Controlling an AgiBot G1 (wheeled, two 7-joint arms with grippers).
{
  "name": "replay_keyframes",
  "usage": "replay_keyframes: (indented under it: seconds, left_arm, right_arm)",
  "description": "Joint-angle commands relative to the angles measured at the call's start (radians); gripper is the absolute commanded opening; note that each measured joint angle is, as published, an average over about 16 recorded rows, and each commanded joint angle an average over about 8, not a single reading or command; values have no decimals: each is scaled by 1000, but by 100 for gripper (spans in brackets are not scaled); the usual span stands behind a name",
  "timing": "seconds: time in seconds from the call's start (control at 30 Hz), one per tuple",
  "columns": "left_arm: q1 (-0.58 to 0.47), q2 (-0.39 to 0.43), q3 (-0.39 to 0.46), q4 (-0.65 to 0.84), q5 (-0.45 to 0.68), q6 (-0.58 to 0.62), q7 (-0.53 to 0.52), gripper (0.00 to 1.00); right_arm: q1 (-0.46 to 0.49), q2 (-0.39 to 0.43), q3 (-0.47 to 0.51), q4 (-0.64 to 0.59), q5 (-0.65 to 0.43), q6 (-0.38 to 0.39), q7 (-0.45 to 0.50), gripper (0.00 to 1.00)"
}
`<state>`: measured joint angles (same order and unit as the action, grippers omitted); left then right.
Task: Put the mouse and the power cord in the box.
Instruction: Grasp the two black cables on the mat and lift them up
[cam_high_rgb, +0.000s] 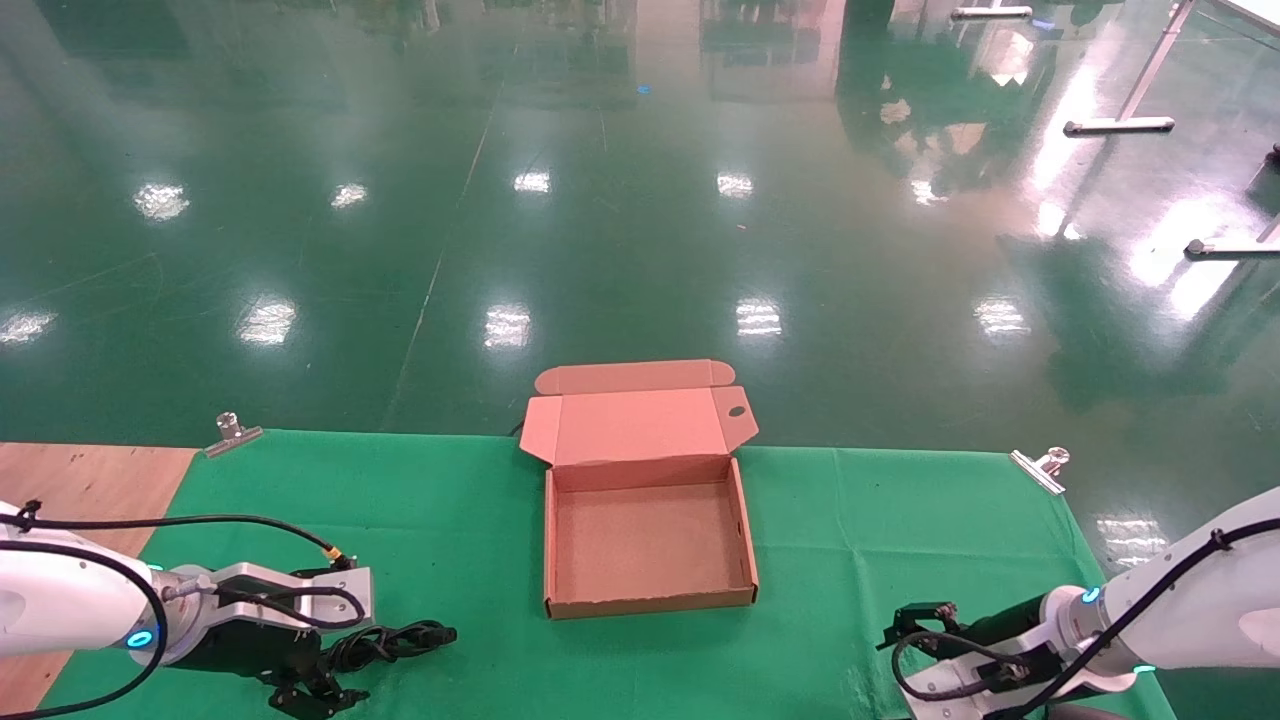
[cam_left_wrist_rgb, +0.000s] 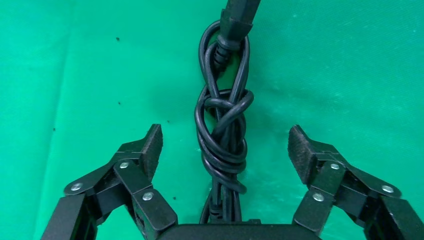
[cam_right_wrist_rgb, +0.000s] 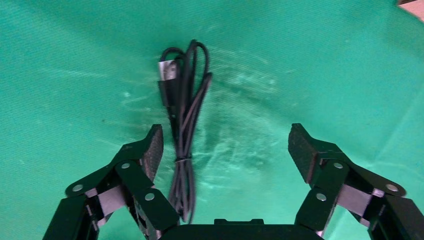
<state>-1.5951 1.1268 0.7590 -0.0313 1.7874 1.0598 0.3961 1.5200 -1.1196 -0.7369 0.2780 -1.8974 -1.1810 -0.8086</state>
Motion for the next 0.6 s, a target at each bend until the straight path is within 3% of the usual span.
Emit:
replay_keyframes:
  seconds: [0.03, 0.6]
  left_arm:
    - [-2, 0, 0, 6, -1, 1, 1, 0]
    - [2, -7, -16, 22, -23, 19, 24, 0]
  right_arm:
    - [6, -1, 2, -6, 2, 3, -7, 0]
    - [-3, 13, 7, -46, 13, -11, -41, 0]
